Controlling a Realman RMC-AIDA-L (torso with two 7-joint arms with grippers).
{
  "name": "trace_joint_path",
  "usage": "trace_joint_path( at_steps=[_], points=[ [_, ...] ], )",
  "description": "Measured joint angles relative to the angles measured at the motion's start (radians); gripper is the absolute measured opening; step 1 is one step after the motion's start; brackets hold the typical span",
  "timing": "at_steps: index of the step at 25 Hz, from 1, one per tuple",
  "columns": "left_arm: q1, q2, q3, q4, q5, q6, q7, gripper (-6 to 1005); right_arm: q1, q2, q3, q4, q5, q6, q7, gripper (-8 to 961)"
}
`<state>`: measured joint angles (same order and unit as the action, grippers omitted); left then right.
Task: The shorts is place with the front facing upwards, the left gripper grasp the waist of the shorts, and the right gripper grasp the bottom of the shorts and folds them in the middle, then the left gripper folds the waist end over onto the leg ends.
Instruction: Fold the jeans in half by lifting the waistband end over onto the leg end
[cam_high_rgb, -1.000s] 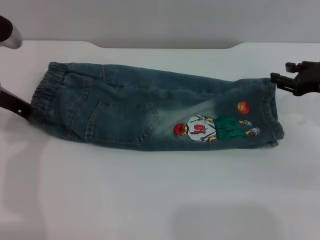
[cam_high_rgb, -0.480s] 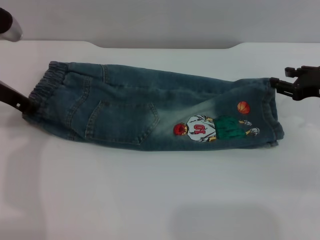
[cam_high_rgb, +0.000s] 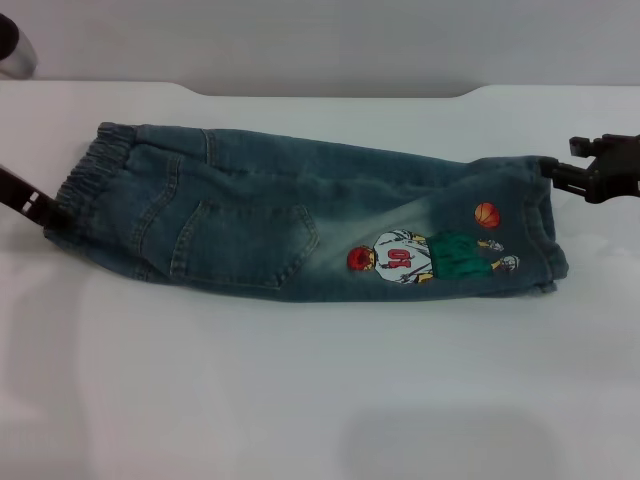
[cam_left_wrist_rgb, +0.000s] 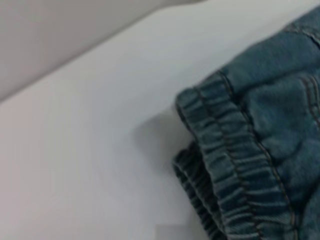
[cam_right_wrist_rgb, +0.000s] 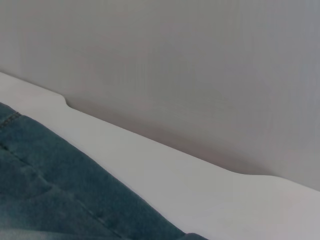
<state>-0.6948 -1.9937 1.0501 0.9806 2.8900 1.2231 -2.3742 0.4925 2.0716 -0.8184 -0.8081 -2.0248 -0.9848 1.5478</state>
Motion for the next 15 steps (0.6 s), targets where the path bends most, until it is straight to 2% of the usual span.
trace_joint_path(
  at_steps=[5, 15],
  points=[
    [-0.012, -0.003, -0.002, -0.046, 0.000, -0.016, 0.011, 656, 0.000, 0.000, -0.001, 0.000, 0.000, 0.002, 0.000, 505],
    [-0.022, -0.010, 0.000, -0.064, -0.001, -0.023, 0.012, 653, 0.008, -0.002, 0.001, 0.000, 0.000, 0.010, -0.006, 505]
  ],
)
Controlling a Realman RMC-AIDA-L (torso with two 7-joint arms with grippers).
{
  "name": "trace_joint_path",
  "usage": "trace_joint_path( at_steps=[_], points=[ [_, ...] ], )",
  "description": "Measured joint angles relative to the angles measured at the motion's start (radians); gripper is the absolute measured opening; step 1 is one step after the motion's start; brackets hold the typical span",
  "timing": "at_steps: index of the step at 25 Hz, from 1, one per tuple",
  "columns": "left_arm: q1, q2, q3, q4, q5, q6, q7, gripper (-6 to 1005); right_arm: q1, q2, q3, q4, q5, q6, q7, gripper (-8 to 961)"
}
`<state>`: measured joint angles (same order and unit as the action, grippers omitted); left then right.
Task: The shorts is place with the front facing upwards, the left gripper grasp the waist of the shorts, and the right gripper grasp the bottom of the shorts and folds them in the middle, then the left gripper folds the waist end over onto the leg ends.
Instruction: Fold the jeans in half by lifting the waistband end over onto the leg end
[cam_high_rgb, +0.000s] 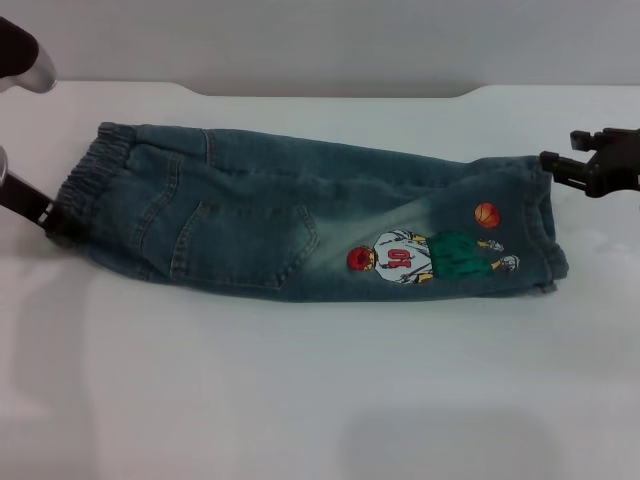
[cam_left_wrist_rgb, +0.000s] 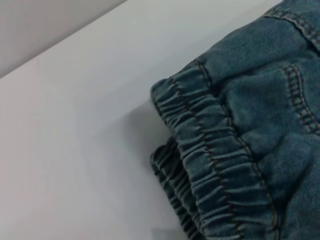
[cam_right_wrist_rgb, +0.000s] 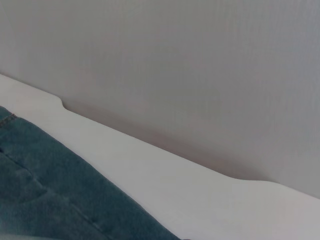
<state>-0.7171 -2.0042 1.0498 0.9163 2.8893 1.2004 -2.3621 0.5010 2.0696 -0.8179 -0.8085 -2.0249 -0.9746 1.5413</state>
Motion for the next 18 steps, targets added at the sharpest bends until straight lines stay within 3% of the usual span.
trace_joint_path(
  at_steps=[11, 18],
  points=[
    [-0.015, -0.004, 0.002, -0.014, -0.001, 0.018, 0.003, 649, 0.001, 0.000, 0.007, 0.004, 0.000, 0.009, -0.007, 505],
    [-0.007, -0.013, 0.025, 0.019, 0.000, 0.029, 0.010, 506, 0.000, 0.001, 0.002, 0.011, 0.000, 0.024, -0.008, 505]
  ],
)
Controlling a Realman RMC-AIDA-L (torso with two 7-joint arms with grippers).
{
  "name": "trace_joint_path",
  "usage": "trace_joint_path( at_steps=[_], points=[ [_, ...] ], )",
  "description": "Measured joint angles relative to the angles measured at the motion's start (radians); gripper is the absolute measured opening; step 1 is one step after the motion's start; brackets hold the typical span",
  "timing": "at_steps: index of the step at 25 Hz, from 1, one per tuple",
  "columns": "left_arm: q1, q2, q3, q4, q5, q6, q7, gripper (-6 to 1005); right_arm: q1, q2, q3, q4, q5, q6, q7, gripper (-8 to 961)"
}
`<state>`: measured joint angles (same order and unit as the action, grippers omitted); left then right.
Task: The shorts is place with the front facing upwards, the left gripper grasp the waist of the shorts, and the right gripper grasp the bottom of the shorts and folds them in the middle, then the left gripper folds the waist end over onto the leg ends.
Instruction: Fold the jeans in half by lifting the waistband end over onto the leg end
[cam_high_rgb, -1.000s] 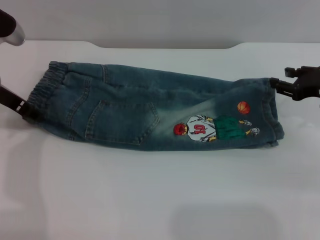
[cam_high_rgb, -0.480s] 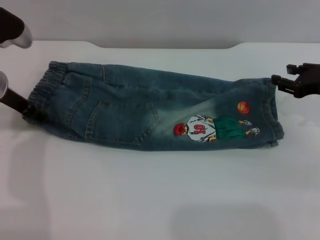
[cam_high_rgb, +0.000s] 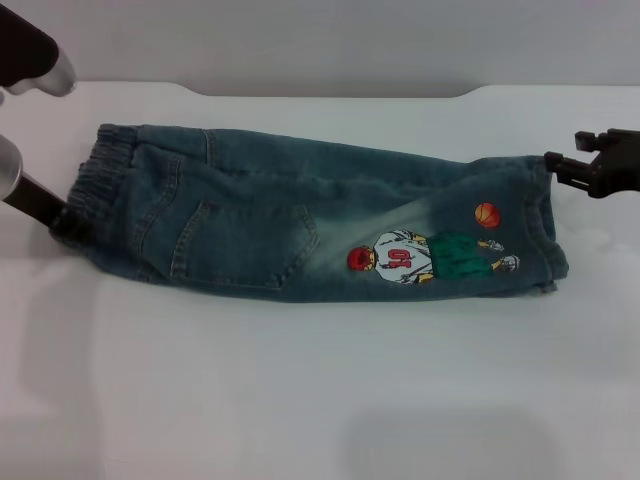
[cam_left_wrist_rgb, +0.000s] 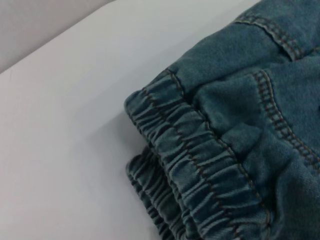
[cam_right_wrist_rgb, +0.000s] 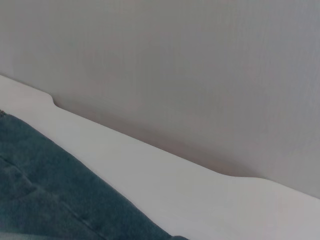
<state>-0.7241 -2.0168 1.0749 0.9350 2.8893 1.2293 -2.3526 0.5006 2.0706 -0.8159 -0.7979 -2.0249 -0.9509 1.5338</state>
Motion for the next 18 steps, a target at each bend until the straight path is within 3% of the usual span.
trace_joint_path(
  at_steps=[6, 13, 18],
  points=[
    [0.003, 0.000, 0.002, 0.000, 0.000, -0.003, 0.008, 254, -0.002, 0.000, 0.002, 0.004, 0.000, 0.000, 0.000, 504],
    [0.009, -0.002, 0.003, 0.009, 0.001, -0.004, 0.015, 120, 0.000, 0.000, 0.001, 0.014, 0.000, 0.000, 0.000, 504],
    [0.031, -0.033, 0.003, 0.119, 0.000, 0.019, 0.009, 86, 0.001, -0.001, 0.000, 0.017, 0.000, 0.000, 0.000, 504]
  ],
)
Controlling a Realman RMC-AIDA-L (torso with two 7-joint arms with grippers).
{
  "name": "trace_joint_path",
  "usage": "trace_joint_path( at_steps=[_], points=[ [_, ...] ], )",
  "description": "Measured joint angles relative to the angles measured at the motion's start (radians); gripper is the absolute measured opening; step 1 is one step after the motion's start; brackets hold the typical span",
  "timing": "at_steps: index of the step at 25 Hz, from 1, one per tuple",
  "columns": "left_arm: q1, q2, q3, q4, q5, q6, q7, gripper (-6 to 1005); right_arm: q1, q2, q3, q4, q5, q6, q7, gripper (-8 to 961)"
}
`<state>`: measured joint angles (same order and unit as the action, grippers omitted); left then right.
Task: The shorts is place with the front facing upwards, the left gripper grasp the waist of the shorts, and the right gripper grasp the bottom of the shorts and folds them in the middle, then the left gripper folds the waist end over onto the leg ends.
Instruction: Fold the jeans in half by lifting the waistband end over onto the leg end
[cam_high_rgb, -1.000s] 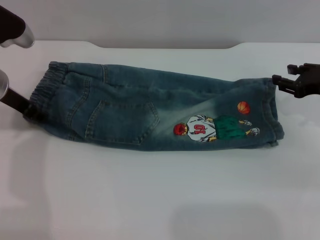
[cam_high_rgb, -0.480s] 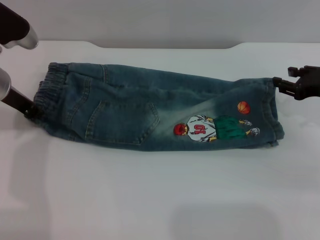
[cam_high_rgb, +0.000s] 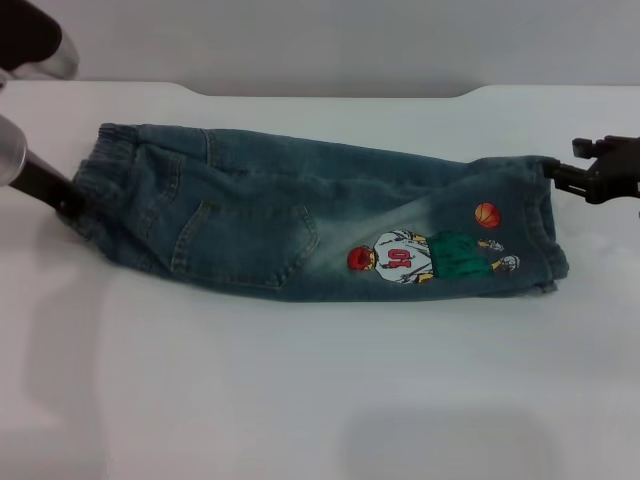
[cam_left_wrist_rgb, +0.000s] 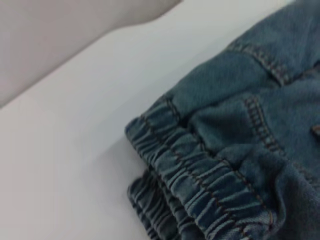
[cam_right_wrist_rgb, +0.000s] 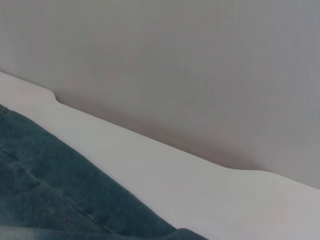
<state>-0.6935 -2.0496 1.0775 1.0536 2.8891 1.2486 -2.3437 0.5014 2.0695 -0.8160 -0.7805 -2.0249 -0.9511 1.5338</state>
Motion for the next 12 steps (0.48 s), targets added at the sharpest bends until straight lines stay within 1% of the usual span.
trace_joint_path(
  at_steps=[2, 3, 4, 6, 7, 8, 9, 12],
  points=[
    [0.003, -0.006, 0.002, 0.039, -0.004, 0.028, -0.004, 76, 0.000, 0.000, -0.001, 0.002, 0.000, 0.000, 0.000, 504],
    [0.003, -0.006, 0.002, 0.039, -0.004, 0.028, -0.004, 71, 0.001, 0.000, -0.003, 0.004, 0.000, 0.000, 0.000, 504],
    [0.003, -0.011, 0.022, 0.075, -0.009, 0.053, -0.020, 66, 0.002, 0.000, -0.004, 0.007, 0.000, 0.000, 0.000, 504],
    [0.006, -0.013, 0.062, 0.108, -0.015, 0.070, -0.048, 61, 0.011, 0.000, -0.004, 0.024, 0.000, 0.000, 0.000, 504],
    [0.010, -0.013, 0.101, 0.141, -0.021, 0.082, -0.080, 61, 0.016, 0.000, -0.005, 0.036, 0.000, 0.000, 0.000, 504],
    [0.010, -0.013, 0.101, 0.141, -0.021, 0.082, -0.080, 61, 0.023, 0.000, -0.005, 0.048, 0.000, 0.000, 0.000, 504],
    [0.011, -0.013, 0.144, 0.186, -0.033, 0.099, -0.109, 61, 0.030, 0.000, -0.005, 0.060, -0.001, 0.000, -0.001, 504],
    [0.005, -0.012, 0.181, 0.255, -0.061, 0.132, -0.135, 61, 0.048, 0.000, -0.005, 0.091, -0.004, 0.004, -0.013, 504]
  ],
)
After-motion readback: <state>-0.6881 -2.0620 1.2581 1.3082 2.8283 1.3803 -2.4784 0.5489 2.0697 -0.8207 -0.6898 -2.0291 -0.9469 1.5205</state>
